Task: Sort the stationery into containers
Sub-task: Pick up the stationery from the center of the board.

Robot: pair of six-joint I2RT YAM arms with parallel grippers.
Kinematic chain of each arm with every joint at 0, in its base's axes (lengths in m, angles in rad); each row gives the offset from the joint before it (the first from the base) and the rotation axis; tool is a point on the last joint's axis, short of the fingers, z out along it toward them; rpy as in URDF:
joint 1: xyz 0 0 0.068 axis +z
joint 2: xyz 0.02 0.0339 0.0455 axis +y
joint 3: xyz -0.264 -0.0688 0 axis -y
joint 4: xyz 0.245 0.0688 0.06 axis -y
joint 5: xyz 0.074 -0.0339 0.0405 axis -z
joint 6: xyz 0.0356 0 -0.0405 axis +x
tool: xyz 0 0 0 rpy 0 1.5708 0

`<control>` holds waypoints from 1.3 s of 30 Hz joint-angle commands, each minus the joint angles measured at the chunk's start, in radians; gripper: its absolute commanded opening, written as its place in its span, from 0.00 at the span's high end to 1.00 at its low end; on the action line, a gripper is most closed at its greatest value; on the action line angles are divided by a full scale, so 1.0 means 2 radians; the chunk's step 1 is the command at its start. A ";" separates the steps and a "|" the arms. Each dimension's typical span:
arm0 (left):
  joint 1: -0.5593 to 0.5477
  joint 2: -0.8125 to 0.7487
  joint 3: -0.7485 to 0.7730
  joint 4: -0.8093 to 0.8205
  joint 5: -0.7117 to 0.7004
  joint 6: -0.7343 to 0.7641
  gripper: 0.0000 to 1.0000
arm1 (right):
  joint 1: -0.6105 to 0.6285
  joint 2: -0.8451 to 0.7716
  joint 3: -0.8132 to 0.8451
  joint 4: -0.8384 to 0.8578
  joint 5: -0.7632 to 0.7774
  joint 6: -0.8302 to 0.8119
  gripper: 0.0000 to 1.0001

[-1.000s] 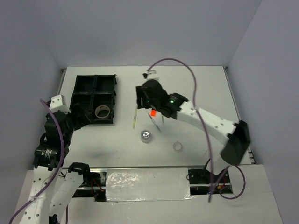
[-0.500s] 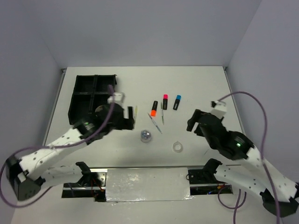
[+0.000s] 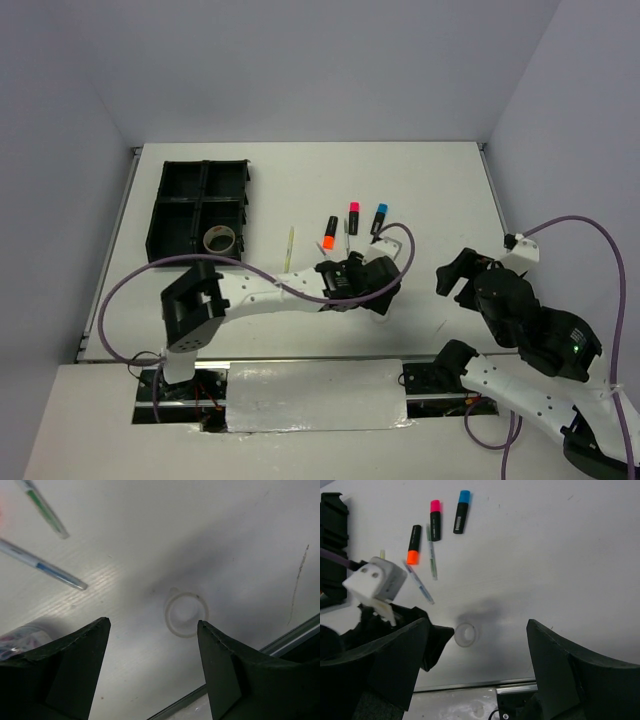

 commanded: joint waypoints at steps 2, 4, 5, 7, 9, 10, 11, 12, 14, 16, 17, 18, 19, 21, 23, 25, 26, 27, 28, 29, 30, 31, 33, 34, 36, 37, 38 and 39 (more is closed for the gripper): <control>-0.013 0.042 0.056 -0.020 0.006 -0.002 0.22 | -0.001 -0.019 -0.006 -0.020 -0.007 -0.008 0.14; -0.013 0.055 0.061 -0.025 0.007 -0.005 0.24 | 0.000 -0.022 -0.012 -0.021 -0.015 -0.011 0.14; -0.013 0.058 0.058 -0.023 0.009 -0.005 0.26 | -0.001 -0.023 -0.015 -0.021 -0.018 -0.014 0.13; -0.013 0.068 0.055 -0.022 0.011 -0.005 0.34 | -0.001 -0.025 -0.016 -0.021 -0.022 -0.017 0.13; -0.013 0.082 0.059 -0.030 0.003 -0.007 0.35 | 0.000 -0.027 -0.017 -0.016 -0.025 -0.023 0.13; -0.013 0.086 0.059 -0.031 -0.001 -0.005 0.35 | -0.001 -0.029 -0.018 -0.014 -0.026 -0.024 0.13; -0.013 0.090 0.060 -0.031 -0.001 -0.005 0.35 | -0.001 -0.031 -0.019 -0.009 -0.029 -0.026 0.13; -0.012 0.097 0.060 -0.030 -0.001 -0.005 0.36 | -0.001 -0.032 -0.021 -0.007 -0.030 -0.029 0.13; -0.011 0.103 0.063 -0.035 -0.004 -0.010 0.44 | -0.001 -0.030 -0.025 -0.003 -0.035 -0.033 0.13; -0.011 0.109 0.061 -0.035 -0.003 -0.011 0.45 | -0.001 -0.028 -0.025 -0.002 -0.036 -0.033 0.13; -0.010 0.111 0.057 -0.028 0.005 -0.011 0.45 | -0.001 -0.029 -0.026 -0.001 -0.038 -0.034 0.13; -0.010 0.113 0.055 -0.023 0.009 -0.011 0.45 | 0.000 -0.029 -0.027 0.000 -0.039 -0.037 0.13; -0.010 0.115 0.054 -0.021 0.015 -0.011 0.45 | -0.001 -0.030 -0.027 0.002 -0.040 -0.038 0.13; -0.010 0.123 0.051 -0.016 0.026 -0.012 0.47 | -0.001 -0.032 -0.029 0.004 -0.042 -0.040 0.13; -0.010 0.127 0.048 -0.012 0.032 -0.013 0.60 | -0.001 -0.030 -0.029 0.003 -0.042 -0.040 0.13; -0.010 0.125 0.046 -0.016 0.029 -0.017 0.90 | 0.000 -0.030 -0.029 0.006 -0.043 -0.040 0.13; -0.011 0.121 0.044 -0.018 0.027 -0.018 0.97 | -0.001 -0.030 -0.029 0.007 -0.043 -0.041 0.13; -0.011 0.104 0.041 -0.021 0.016 -0.022 1.00 | -0.001 -0.029 -0.030 0.007 -0.044 -0.042 0.13; -0.012 0.089 0.035 -0.021 0.008 -0.026 1.00 | -0.001 -0.026 -0.030 0.007 -0.044 -0.043 0.13; -0.012 0.057 0.022 -0.021 0.000 -0.029 1.00 | -0.001 -0.025 -0.029 0.007 -0.046 -0.043 0.13; -0.011 0.043 0.017 -0.031 -0.026 -0.031 1.00 | 0.000 -0.025 -0.031 0.009 -0.046 -0.044 0.13; -0.006 0.026 0.012 -0.041 -0.043 -0.035 1.00 | -0.001 -0.023 -0.031 0.012 -0.046 -0.047 0.12; 0.022 -0.016 -0.001 -0.068 -0.076 -0.039 1.00 | 0.000 -0.021 -0.030 0.013 -0.049 -0.049 0.13; 0.035 -0.048 -0.011 -0.073 -0.082 -0.041 1.00 | 0.000 -0.018 -0.029 0.014 -0.049 -0.050 0.12; 0.090 -0.082 -0.046 -0.084 -0.093 -0.043 1.00 | -0.001 -0.015 -0.029 0.019 -0.053 -0.054 0.12; 0.110 -0.116 -0.059 -0.087 -0.097 -0.044 1.00 | 0.000 -0.012 -0.028 0.019 -0.056 -0.058 0.13; 0.131 -0.134 -0.073 -0.090 -0.106 -0.044 1.00 | -0.001 -0.011 -0.029 0.021 -0.058 -0.060 0.12; 0.176 -0.149 -0.097 -0.097 -0.116 -0.047 1.00 | -0.001 -0.009 -0.029 0.025 -0.062 -0.061 0.13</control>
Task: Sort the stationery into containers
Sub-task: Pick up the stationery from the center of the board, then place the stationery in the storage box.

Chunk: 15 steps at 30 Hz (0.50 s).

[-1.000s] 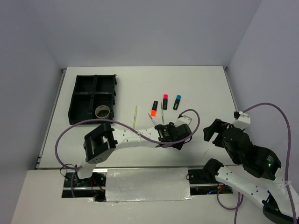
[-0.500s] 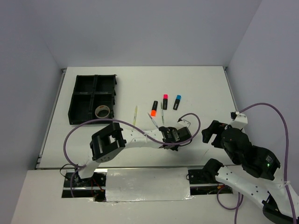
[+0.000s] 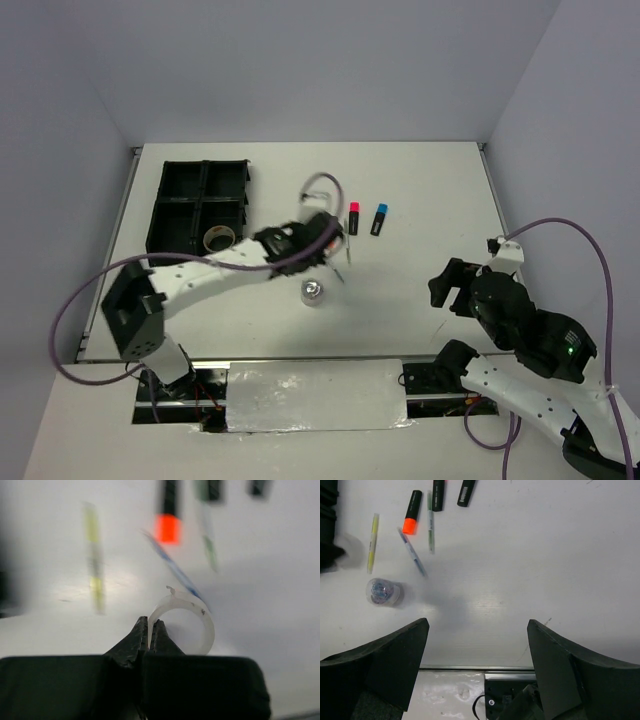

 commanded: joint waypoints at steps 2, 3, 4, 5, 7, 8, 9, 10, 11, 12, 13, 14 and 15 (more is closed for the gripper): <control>0.161 -0.092 -0.072 -0.041 -0.067 -0.013 1.00 | -0.001 0.013 -0.003 0.035 -0.016 -0.020 0.12; 0.190 -0.102 -0.081 -0.040 -0.053 -0.003 1.00 | -0.001 0.013 -0.004 0.040 -0.019 -0.026 0.12; 0.215 -0.116 -0.088 -0.033 -0.047 0.001 1.00 | -0.001 0.016 -0.005 0.043 -0.022 -0.028 0.12; 0.263 -0.122 -0.101 -0.028 -0.041 0.006 1.00 | -0.001 0.017 -0.005 0.047 -0.026 -0.032 0.12; 0.310 -0.126 -0.106 -0.009 -0.006 0.023 1.00 | -0.001 0.020 -0.006 0.058 -0.032 -0.038 0.12; 0.348 -0.123 -0.105 -0.010 0.000 0.024 1.00 | -0.001 0.024 -0.008 0.063 -0.032 -0.039 0.12; 0.363 -0.114 -0.098 -0.020 -0.001 0.018 1.00 | -0.001 0.027 -0.009 0.070 -0.036 -0.046 0.11; 0.375 -0.110 -0.095 -0.021 -0.002 0.014 1.00 | 0.000 0.029 -0.009 0.073 -0.039 -0.048 0.11; 0.393 -0.106 -0.091 -0.022 -0.004 0.011 1.00 | -0.001 0.036 -0.009 0.076 -0.040 -0.051 0.11; 0.400 -0.097 -0.089 -0.024 -0.005 0.007 1.00 | -0.001 0.039 -0.009 0.076 -0.042 -0.053 0.11; 0.410 -0.094 -0.086 -0.021 0.000 0.006 0.98 | -0.001 0.043 -0.010 0.077 -0.042 -0.053 0.11; 0.412 -0.093 -0.085 -0.018 0.004 0.009 0.97 | 0.000 0.046 -0.012 0.079 -0.045 -0.056 0.11; 0.414 -0.089 -0.083 -0.017 0.005 0.010 0.96 | -0.001 0.048 -0.014 0.081 -0.046 -0.057 0.11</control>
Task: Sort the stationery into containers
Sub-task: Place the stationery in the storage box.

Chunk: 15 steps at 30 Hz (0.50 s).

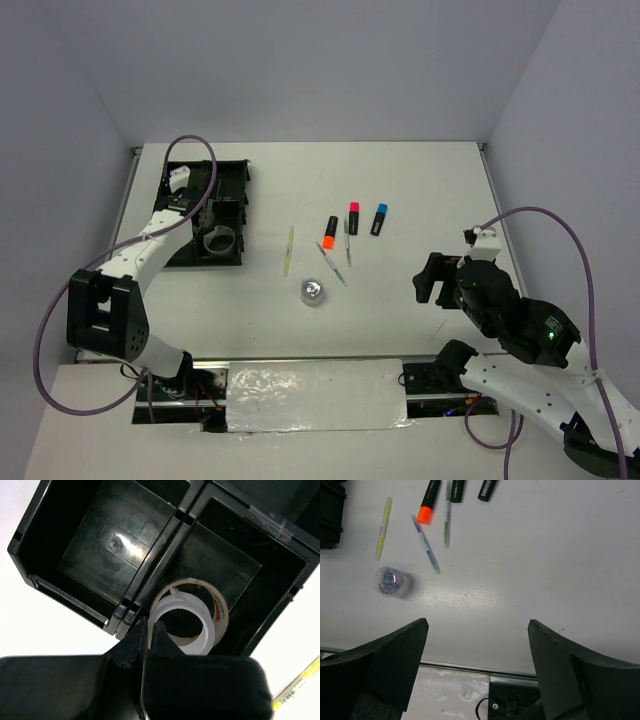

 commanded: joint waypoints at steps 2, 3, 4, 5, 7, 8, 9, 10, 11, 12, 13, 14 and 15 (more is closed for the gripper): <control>0.005 0.011 0.022 0.007 0.010 0.007 0.90 | -0.001 0.009 -0.010 0.033 -0.007 -0.016 0.11; 0.006 0.013 0.022 0.010 0.010 0.010 0.84 | -0.001 0.009 -0.010 0.035 -0.007 -0.016 0.11; 0.007 0.019 0.025 0.006 0.009 0.008 0.83 | -0.001 0.007 -0.010 0.037 -0.009 -0.016 0.11; 0.009 0.020 0.024 0.009 0.012 0.010 0.82 | -0.001 0.007 -0.010 0.037 -0.009 -0.016 0.11; 0.010 0.020 0.015 0.021 0.027 0.015 0.77 | -0.001 0.005 -0.010 0.041 -0.010 -0.018 0.11; 0.011 0.019 0.011 0.029 0.032 0.016 0.77 | -0.001 0.005 -0.011 0.042 -0.009 -0.018 0.11; 0.011 0.018 0.008 0.034 0.035 0.018 0.77 | 0.000 0.006 -0.011 0.043 -0.010 -0.019 0.11; 0.011 0.018 0.000 0.037 0.039 0.018 0.77 | 0.000 0.007 -0.012 0.044 -0.011 -0.019 0.11; 0.011 0.020 -0.002 0.041 0.042 0.018 0.77 | -0.001 0.009 -0.012 0.044 -0.011 -0.019 0.11; 0.011 0.022 -0.004 0.042 0.042 0.018 0.77 | -0.001 0.011 -0.012 0.044 -0.012 -0.019 0.11; 0.011 0.023 -0.010 0.043 0.042 0.017 0.77 | -0.001 0.014 -0.012 0.045 -0.012 -0.020 0.11; 0.011 0.027 -0.013 0.044 0.044 0.017 0.77 | 0.000 0.015 -0.013 0.046 -0.012 -0.020 0.11; 0.011 0.028 -0.016 0.049 0.045 0.018 0.78 | 0.000 0.016 -0.013 0.048 -0.013 -0.020 0.11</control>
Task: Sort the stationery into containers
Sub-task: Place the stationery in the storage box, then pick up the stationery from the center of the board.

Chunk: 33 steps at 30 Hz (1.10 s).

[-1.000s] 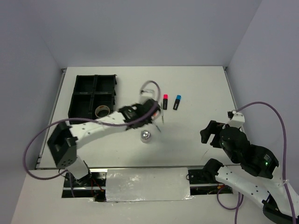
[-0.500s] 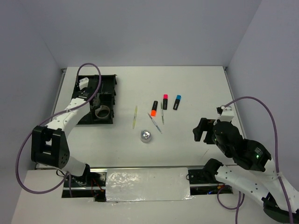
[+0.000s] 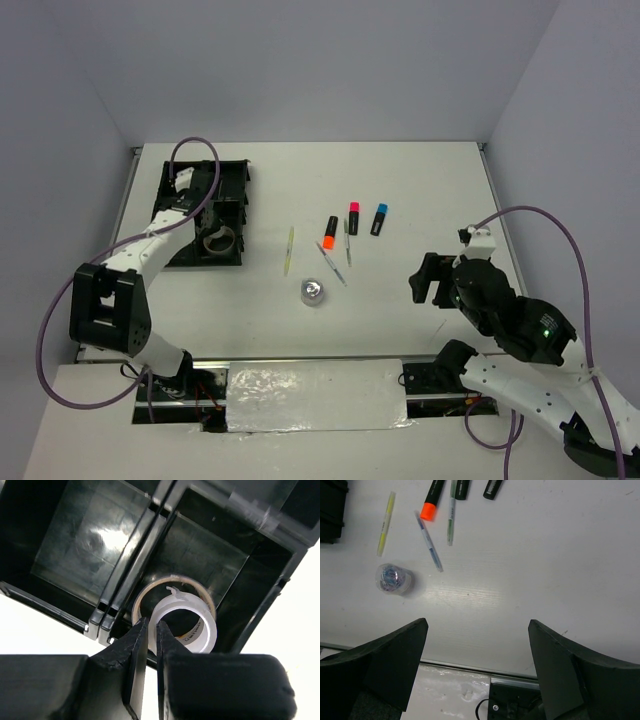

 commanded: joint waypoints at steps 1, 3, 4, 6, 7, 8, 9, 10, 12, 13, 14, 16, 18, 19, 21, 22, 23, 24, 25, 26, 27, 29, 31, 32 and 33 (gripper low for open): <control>0.003 0.012 -0.011 0.020 0.010 0.007 0.78 | -0.001 0.009 -0.005 0.031 -0.001 -0.008 0.11; 0.003 0.014 -0.009 0.011 0.004 0.003 0.75 | -0.001 0.010 -0.005 0.034 -0.003 -0.009 0.11; 0.003 0.013 -0.009 0.010 0.003 0.004 0.73 | -0.001 0.010 -0.004 0.036 -0.004 -0.010 0.11; 0.003 0.008 -0.010 0.011 0.007 0.005 0.68 | 0.000 0.010 -0.004 0.036 -0.007 -0.010 0.11; 0.003 0.006 -0.011 0.011 0.009 0.006 0.64 | -0.001 0.010 -0.005 0.038 -0.008 -0.010 0.11; 0.003 0.006 -0.009 0.009 0.010 0.006 0.59 | -0.001 0.010 -0.005 0.039 -0.009 -0.010 0.11; 0.003 0.005 -0.007 0.006 0.011 0.007 0.52 | 0.000 0.009 -0.007 0.040 -0.009 -0.010 0.11; 0.002 0.003 -0.006 0.005 0.013 0.007 0.48 | -0.001 0.009 -0.007 0.040 -0.009 -0.010 0.11; 0.003 -0.001 -0.004 0.001 0.014 0.006 0.37 | -0.001 0.010 -0.007 0.040 -0.010 -0.010 0.11; 0.002 -0.010 -0.004 0.001 0.020 0.008 0.35 | -0.001 0.010 -0.006 0.040 -0.010 -0.010 0.11; 0.002 -0.014 -0.004 0.000 0.024 0.009 0.31 | -0.001 0.011 -0.007 0.041 -0.010 -0.010 0.11; 0.001 -0.039 -0.006 0.010 0.051 0.017 0.26 | -0.001 0.013 -0.010 0.046 -0.013 -0.012 0.11; -0.019 -0.062 -0.014 0.023 0.072 0.031 0.19 | -0.001 0.015 -0.012 0.052 -0.015 -0.014 0.11; -0.031 -0.084 -0.016 0.038 0.082 0.038 0.15 | 0.000 0.016 -0.015 0.052 -0.017 -0.014 0.11; -0.079 -0.099 -0.013 0.043 0.088 0.055 0.01 | 0.000 0.020 -0.015 0.058 -0.019 -0.012 0.10; -0.096 -0.102 -0.007 0.042 0.092 0.058 0.01 | -0.001 0.021 -0.015 0.062 -0.024 -0.012 0.10; -0.134 -0.100 0.009 0.024 0.092 0.056 0.01 | 0.000 0.022 -0.017 0.066 -0.028 -0.011 0.10; -0.155 -0.093 0.015 0.016 0.087 0.054 0.01 | 0.000 0.023 -0.021 0.076 -0.031 -0.011 0.04; -0.182 -0.090 0.019 0.011 0.081 0.051 0.01 | 0.000 0.023 -0.021 0.080 -0.037 -0.011 0.00; -0.233 -0.085 0.024 0.010 0.067 0.044 0.01 | 0.000 0.023 -0.025 0.085 -0.037 -0.010 0.00; -0.254 -0.073 0.025 0.009 0.061 0.037 0.01 | -0.001 0.025 -0.026 0.088 -0.038 -0.010 0.00; -0.300 -0.045 0.024 0.013 0.058 0.021 0.01 | 0.000 0.027 -0.026 0.091 -0.040 -0.007 0.00; -0.326 -0.024 0.016 0.026 0.057 0.016 0.01 | 0.000 0.028 -0.027 0.090 -0.043 -0.007 0.00; -0.331 -0.003 0.014 0.039 0.071 0.015 0.01 | 0.000 0.028 -0.027 0.088 -0.044 -0.007 0.00; -0.336 0.008 0.016 0.041 0.078 0.012 0.01 | 0.000 0.026 -0.027 0.086 -0.044 -0.007 0.00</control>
